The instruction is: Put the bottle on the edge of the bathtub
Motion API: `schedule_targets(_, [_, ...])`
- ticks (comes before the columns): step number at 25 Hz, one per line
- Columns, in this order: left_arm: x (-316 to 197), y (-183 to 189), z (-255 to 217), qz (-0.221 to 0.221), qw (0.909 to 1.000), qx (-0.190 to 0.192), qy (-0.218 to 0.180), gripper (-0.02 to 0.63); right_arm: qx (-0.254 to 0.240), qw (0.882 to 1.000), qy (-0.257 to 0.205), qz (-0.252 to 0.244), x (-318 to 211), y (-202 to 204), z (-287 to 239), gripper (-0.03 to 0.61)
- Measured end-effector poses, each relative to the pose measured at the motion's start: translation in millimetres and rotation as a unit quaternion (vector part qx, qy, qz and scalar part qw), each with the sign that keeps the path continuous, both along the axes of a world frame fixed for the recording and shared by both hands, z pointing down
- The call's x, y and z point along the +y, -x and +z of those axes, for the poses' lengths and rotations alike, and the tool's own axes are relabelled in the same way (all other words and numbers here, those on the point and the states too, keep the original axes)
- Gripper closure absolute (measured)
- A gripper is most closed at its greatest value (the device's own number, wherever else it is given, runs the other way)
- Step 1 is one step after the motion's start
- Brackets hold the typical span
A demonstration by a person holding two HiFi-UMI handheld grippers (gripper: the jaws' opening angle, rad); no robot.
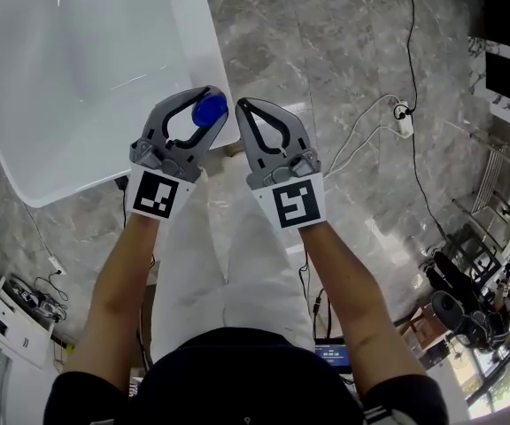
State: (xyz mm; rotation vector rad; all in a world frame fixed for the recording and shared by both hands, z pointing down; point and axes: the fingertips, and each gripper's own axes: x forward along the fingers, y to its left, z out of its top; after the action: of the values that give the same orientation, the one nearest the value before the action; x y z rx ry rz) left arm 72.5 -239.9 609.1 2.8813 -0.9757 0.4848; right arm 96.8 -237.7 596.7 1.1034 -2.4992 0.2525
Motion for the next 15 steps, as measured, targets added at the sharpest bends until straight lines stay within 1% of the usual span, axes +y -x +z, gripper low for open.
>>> schedule_targets(12, [-5.5, -1.1, 18.4, 0.004, 1.0, -0.002, 0.005, 0.462, -0.004, 1.0, 0.005, 0.003, -0.7, -1.7, 4.9, 0.578])
schedule_targets(15, [-5.3, -1.9, 20.1, 0.006, 1.0, 0.002, 0.006, 0.462, -0.003, 1.0, 0.005, 0.002, -2.1, -2.5, 4.7, 0.578])
